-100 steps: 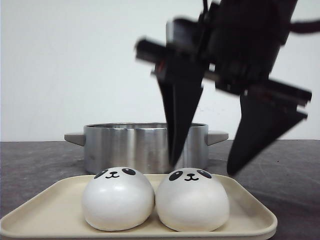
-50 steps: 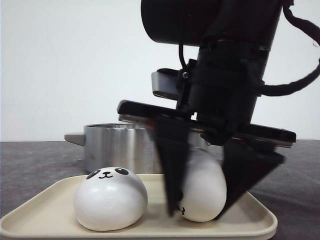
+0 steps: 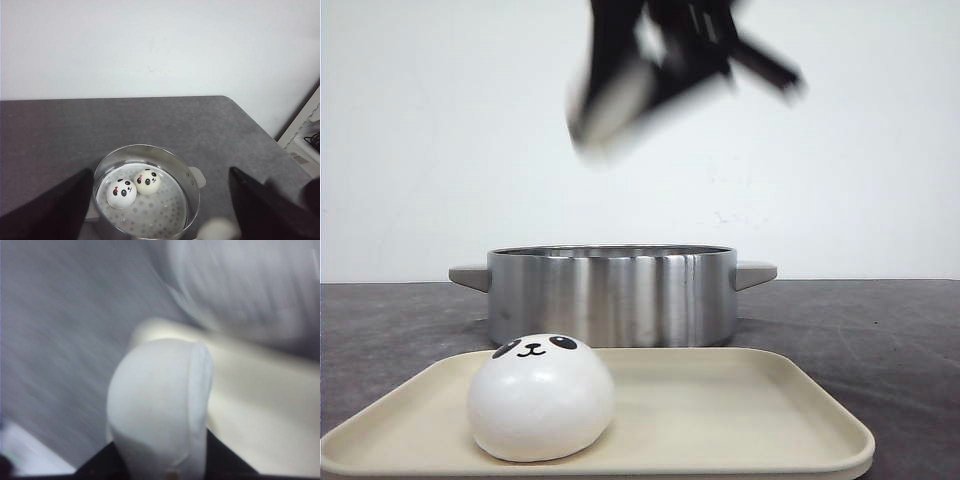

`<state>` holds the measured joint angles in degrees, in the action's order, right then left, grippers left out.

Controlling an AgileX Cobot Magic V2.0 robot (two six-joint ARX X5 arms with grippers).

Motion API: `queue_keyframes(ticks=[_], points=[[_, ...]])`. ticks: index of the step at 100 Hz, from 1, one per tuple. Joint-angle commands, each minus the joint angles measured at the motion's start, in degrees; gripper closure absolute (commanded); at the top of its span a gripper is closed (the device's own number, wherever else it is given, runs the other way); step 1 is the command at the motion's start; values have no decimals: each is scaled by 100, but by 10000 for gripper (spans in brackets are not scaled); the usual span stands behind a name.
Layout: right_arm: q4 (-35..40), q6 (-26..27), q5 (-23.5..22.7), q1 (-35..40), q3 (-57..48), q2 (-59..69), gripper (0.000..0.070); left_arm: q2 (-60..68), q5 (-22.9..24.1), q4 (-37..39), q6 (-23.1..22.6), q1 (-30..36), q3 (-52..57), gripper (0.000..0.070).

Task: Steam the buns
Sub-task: 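Lift the bun with the right gripper into the pot and release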

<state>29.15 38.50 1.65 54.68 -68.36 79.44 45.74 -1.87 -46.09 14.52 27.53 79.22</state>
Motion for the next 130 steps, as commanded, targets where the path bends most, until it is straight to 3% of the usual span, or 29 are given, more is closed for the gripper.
queue_keyframes(ticks=[1, 19, 43, 70, 75, 85, 91, 109, 130], points=[[-20, -623, 52, -109, -450, 109, 688, 31, -4, 74, -59, 44, 87, 193], [-22, -1016, 13, -796, -1180, 487, 688, 31, -4, 72, -59, 79, 87, 192], [87, -1054, -721, -1659, -1213, 1425, 689, 31, -7, 68, -61, 79, 87, 193], [68, -1064, -1233, -1976, -1213, 2590, 683, 31, -7, 59, -61, 79, 87, 192], [68, -1064, -1215, -1991, -1213, 2695, 625, 31, -4, 59, -61, 79, 87, 193], [87, -1043, -1182, -2031, -1213, 2785, 279, 31, -4, 31, -61, 98, 87, 192], [83, -1036, -1056, -2037, -1213, 2785, 178, 31, -4, -4, -63, 111, 87, 192], [76, -994, -774, -2065, -1233, 2771, 169, 61, -4, -107, -149, 116, 87, 193], [160, -999, -754, -2081, -1582, 2734, 170, 175, -4, -162, -188, 153, 85, 192]])
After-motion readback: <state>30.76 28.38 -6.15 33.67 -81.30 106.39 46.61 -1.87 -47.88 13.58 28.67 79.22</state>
